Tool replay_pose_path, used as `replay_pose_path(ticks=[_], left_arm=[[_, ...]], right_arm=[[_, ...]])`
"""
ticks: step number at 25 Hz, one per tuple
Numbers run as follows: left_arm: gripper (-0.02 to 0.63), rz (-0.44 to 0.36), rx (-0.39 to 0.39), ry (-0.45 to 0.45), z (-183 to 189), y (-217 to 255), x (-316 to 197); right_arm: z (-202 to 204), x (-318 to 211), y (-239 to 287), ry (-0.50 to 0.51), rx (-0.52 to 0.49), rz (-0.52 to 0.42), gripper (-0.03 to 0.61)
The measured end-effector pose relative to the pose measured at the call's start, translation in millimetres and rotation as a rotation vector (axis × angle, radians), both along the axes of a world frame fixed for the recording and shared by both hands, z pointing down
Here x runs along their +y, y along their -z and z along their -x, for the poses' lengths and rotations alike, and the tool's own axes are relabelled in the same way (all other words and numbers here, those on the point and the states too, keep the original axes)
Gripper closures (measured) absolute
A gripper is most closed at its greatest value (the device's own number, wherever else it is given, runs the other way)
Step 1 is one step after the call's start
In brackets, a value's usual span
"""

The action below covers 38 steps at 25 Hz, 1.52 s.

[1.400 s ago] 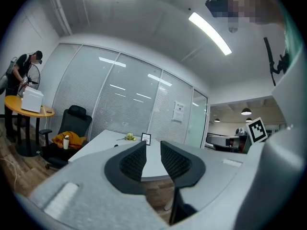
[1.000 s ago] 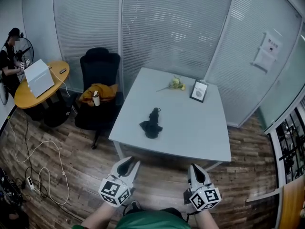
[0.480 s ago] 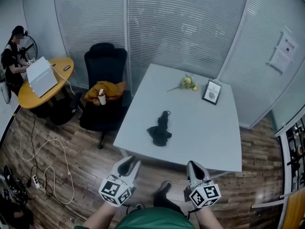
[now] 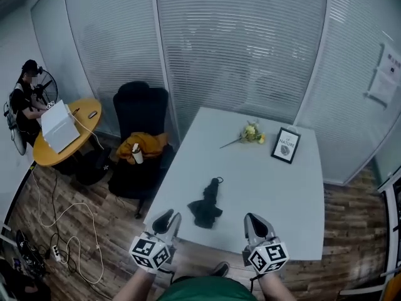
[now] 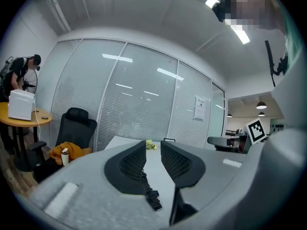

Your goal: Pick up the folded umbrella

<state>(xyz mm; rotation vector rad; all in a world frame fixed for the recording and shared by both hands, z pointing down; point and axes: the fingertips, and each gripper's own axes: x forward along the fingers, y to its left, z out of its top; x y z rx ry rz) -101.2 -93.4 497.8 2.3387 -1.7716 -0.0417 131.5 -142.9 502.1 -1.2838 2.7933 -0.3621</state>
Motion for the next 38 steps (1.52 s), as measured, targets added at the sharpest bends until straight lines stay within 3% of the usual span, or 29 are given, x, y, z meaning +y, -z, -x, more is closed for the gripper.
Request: replay_pose_path(ticks=[7,12,20,25,29,35,38], left_arm=[[0.5,0.098,-0.03,-0.028,-22.3,-30.2,-78.2],[0.486,0.222,-0.032,-0.112,-31.5,-78.1,-127.9],[0.426,0.516,0.067,-0.246,-33.5,-189.7,-194.8],[0.316,0.752,0.121,-0.321,-45.0,-273.8,-204.3],[0.262,0.898,0.098,-0.354,-58.0,-319.6,-208.2],[0.244,0.946,-0.025,-0.392,-75.2,-337.8,-212.0],[0.247,0.957,-0.032,-0.37,-77.2,-338.2,-211.0]], right_arm=[[-41.2,-57.3,-12.1,-0.05,0.0,0.038,0.575],[-58.1,-78.7,-24.1,-0.125,0.012,0.077,0.575],[-60.4,-99.1,-49.2,-0.259,0.09,0.17,0.575],[-24.1,-101.0,-59.9,-0.271,0.139,0.202,0.575],[5.9,-101.5,-57.2,-0.271,0.155,0.196,0.575],[8.2,-93.3,-55.7,-0.327,0.17,0.199,0.575],[3.2,-91.2,-53.9,-0.353,0.164,0.198,0.575]])
